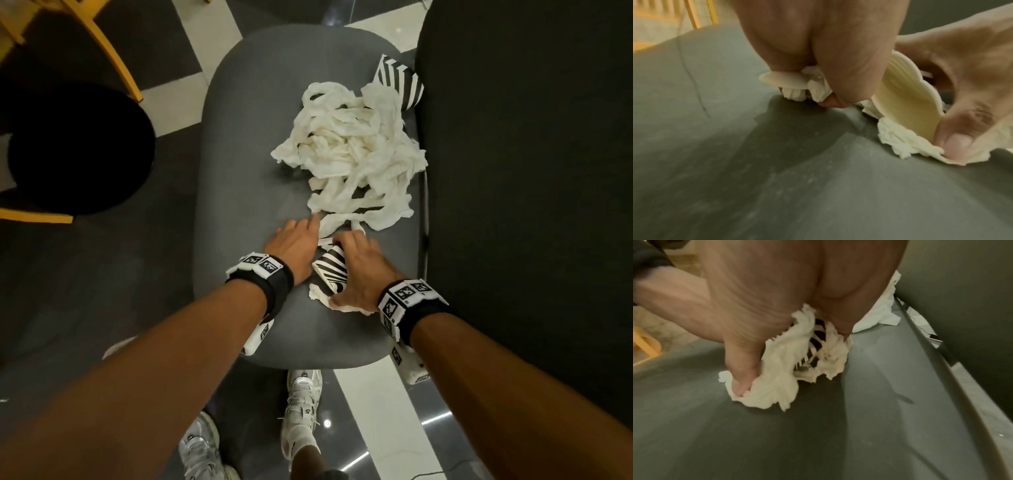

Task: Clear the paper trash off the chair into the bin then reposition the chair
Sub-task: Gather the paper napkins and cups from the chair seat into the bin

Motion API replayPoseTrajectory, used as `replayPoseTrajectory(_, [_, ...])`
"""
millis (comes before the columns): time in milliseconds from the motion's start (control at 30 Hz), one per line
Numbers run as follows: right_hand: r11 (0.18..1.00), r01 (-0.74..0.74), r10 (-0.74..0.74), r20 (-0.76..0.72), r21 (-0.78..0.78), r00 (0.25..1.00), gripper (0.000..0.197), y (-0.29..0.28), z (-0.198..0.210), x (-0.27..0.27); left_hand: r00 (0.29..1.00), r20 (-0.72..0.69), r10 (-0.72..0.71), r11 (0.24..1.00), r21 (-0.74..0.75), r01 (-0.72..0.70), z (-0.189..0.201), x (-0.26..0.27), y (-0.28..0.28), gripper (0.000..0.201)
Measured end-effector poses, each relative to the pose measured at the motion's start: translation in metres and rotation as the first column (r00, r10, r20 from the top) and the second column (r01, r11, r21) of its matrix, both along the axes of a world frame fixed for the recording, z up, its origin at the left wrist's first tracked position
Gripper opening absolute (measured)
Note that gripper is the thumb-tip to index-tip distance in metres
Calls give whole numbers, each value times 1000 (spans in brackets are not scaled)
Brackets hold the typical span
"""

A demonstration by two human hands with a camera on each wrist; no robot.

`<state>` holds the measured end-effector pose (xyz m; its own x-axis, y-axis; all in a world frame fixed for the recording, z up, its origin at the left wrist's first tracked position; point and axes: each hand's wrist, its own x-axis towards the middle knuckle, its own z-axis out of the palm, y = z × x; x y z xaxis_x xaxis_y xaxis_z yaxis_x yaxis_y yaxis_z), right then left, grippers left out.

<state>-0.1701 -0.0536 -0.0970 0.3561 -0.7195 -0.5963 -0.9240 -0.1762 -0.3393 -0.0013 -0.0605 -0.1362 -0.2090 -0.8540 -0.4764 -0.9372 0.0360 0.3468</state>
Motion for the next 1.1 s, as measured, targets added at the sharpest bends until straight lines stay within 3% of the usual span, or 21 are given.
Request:
replayPoseTrajectory(167, [997, -82, 82, 5, -11, 997, 133, 4, 8, 27, 999, 6, -54, 996, -76, 54, 15, 30, 21, 32])
replayPoseTrajectory(267, [988, -148, 147, -17, -55, 989, 130, 11, 14, 45, 997, -52, -65, 997, -49, 62, 26, 52, 43, 17])
replayPoseTrajectory(467, [978, -209, 209, 9, 11, 978, 90, 30, 27, 107, 990, -101, 103, 994, -28, -106, 47, 119, 92, 11])
replayPoseTrajectory(633, [978, -170, 152, 142, 123, 978, 73, 56, 40, 188, 948, -143, 284, 959, 65, -277, 60, 190, 156, 31])
replayPoseTrajectory(667, [980, -148, 123, 179, 135, 976, 71, 66, 40, 209, 919, -167, 357, 934, 94, -345, 60, 206, 172, 31])
replayPoseTrajectory(733, [983, -110, 71, 244, 148, 967, 66, 89, 34, 252, 817, -226, 530, 848, 147, -509, 57, 236, 204, 12])
replayPoseTrajectory(867, [966, -36, -57, 344, 257, 937, 61, 145, 4, 328, 528, -267, 806, 590, 314, -744, 36, 288, 265, 5])
replayPoseTrajectory(1000, [933, 1, -129, 332, 359, 934, 56, 197, -49, 370, 329, -271, 905, 419, 422, -804, 1, 323, 314, 12])
replayPoseTrajectory(1100, [918, 68, -173, 240, 392, 955, 52, 222, -106, 379, 186, -302, 935, 327, 531, -782, -38, 330, 329, 28])
